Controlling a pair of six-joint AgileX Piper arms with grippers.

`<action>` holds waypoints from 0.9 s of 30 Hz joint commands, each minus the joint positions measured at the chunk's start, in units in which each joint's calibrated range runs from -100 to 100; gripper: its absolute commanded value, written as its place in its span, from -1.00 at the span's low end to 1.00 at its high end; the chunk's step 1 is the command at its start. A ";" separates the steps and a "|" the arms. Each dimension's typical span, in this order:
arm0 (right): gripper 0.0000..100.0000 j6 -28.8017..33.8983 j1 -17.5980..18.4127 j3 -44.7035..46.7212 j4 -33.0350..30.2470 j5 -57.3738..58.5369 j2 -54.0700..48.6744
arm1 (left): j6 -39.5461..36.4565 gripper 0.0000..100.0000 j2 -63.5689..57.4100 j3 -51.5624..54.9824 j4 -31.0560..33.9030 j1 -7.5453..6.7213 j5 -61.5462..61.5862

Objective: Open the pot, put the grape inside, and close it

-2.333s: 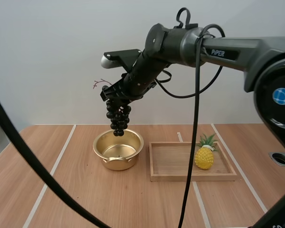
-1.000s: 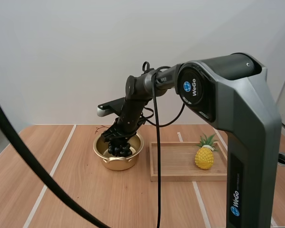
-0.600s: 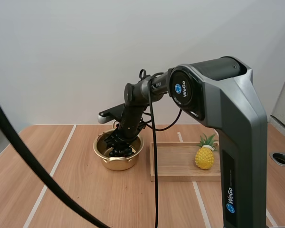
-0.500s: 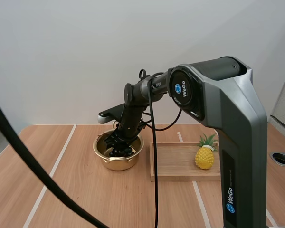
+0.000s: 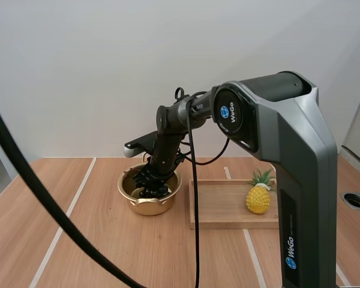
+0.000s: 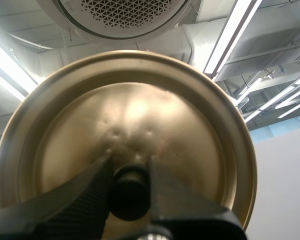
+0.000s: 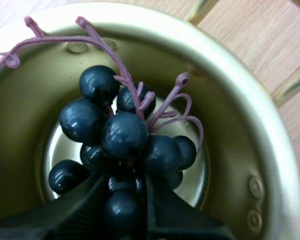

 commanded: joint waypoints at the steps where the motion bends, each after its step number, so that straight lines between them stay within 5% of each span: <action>1: -1.00 -0.17 0.02 0.35 -1.80 7.51 0.30 | 0.20 -1.00 0.20 -0.09 0.31 -0.20 -1.83; 3: -0.92 -0.17 0.02 0.35 -1.80 7.58 0.30 | 0.20 -1.00 0.20 -0.09 0.31 -0.20 -1.83; 4: -0.68 -0.17 0.02 0.35 -1.80 7.91 0.30 | 0.20 -1.00 0.20 -0.09 0.31 -0.20 -1.83; 7: 0.71 -0.17 0.02 0.35 -1.20 8.63 0.30 | 0.20 -1.00 0.20 -0.09 0.31 -0.20 -1.83; 8: 1.00 -0.17 0.02 0.35 -0.93 8.89 0.30 | 0.20 -1.00 0.20 -0.09 0.31 -0.20 -1.83; 27: 1.00 1.44 0.00 -0.22 -0.24 7.92 -9.77 | 0.20 -1.00 0.19 -0.09 0.31 -0.20 0.21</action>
